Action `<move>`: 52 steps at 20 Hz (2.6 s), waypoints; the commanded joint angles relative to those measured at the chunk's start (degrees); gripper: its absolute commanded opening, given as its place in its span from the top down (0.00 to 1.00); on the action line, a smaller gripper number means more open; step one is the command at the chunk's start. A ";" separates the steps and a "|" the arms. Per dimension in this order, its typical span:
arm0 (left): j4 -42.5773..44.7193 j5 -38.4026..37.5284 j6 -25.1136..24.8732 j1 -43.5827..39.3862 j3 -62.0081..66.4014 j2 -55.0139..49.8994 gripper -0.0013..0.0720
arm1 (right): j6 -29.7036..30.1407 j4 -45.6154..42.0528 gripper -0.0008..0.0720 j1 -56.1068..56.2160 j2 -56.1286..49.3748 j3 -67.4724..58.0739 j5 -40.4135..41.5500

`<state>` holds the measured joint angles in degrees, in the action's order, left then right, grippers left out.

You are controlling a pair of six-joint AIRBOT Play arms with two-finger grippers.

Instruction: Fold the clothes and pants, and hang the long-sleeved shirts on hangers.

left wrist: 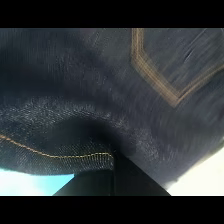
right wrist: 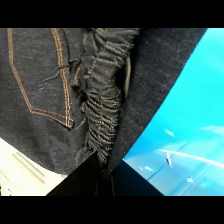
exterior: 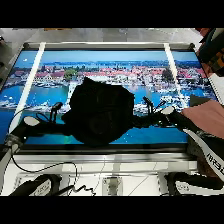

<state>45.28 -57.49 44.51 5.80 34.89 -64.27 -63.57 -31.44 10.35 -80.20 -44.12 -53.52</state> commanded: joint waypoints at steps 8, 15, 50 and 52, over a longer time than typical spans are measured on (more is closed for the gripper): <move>17.64 -9.49 17.53 0.37 24.61 -0.13 0.98 | 0.00 -1.86 0.94 0.07 6.64 -2.82 -9.88; 22.62 -11.89 21.35 0.59 18.58 -9.70 0.03 | -0.02 -3.26 0.94 0.04 6.67 -1.53 -6.75; -4.96 0.63 10.93 7.76 20.68 14.47 0.98 | -0.04 -2.93 0.94 0.07 21.00 -13.25 -5.05; -4.83 2.51 10.93 7.76 22.82 19.82 0.98 | -1.11 -1.40 0.94 0.07 24.63 -16.39 -8.63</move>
<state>40.49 -57.23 55.51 13.47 53.25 -51.20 -63.61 -34.41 10.37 -60.16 -56.73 -58.35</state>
